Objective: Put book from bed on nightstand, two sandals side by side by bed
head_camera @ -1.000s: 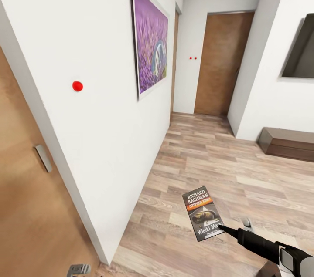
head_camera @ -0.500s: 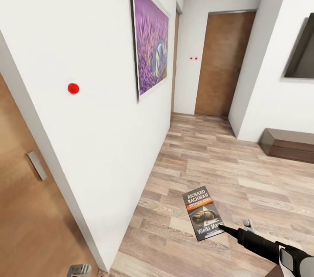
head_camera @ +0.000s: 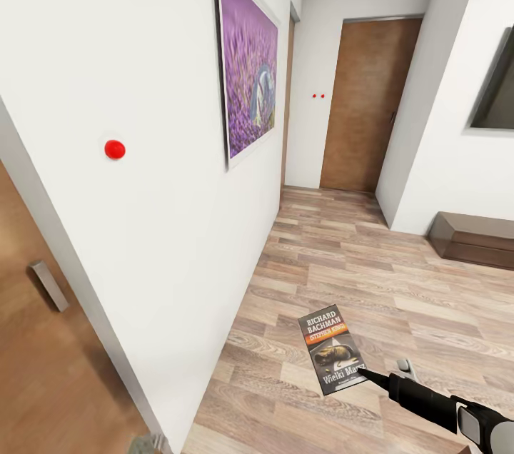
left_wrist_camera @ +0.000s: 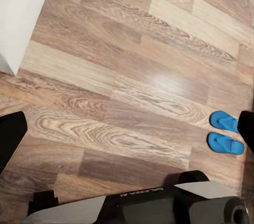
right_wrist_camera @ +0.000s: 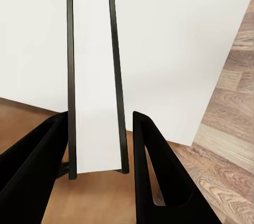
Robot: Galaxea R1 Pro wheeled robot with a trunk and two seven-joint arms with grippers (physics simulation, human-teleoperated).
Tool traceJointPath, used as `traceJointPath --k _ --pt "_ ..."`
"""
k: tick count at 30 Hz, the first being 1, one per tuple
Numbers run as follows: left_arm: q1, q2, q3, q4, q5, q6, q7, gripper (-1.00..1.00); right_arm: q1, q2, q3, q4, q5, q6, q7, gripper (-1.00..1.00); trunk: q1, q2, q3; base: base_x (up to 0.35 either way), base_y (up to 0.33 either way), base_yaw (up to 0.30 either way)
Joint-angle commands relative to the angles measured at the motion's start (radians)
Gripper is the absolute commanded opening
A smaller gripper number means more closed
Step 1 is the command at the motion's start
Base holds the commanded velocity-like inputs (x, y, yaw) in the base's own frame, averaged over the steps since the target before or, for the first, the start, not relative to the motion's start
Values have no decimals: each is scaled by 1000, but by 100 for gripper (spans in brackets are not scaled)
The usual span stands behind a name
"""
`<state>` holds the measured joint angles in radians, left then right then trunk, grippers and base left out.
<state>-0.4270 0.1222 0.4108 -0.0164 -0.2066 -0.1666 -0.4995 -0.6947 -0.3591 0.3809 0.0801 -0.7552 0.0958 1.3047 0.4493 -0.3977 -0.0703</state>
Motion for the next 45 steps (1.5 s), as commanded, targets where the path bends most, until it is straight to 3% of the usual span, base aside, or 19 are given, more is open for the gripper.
traceJointPath --k 1,3,8,12,34,45 --pt "5 -22 8 0 -12 -5 60 100 -2 0 7 3 -10 10 5 -100 1 -2 -2 2 0 0" --pt "14 -42 -3 0 -37 -5 115 100 -2 0 7 3 -10 10 5 -100 1 -2 -2 0 0 0" --pt "18 -54 -21 0 -140 -6 141 100 -2 0 7 3 -10 10 5 -100 1 -2 -2 0 0 0" --pt "19 -55 -22 1 -164 -7 144 100 -2 0 7 3 -10 10 5 -100 1 -2 -2 31 0 0" --pt "19 -55 -23 1 -171 -27 145 100 -2 0 7 3 -9 10 8 -100 1 -2 -2 117 0 -1" --pt "19 -55 -22 1 -171 -27 145 100 -2 1 7 3 -9 10 8 -100 1 -2 -2 1 0 -223"
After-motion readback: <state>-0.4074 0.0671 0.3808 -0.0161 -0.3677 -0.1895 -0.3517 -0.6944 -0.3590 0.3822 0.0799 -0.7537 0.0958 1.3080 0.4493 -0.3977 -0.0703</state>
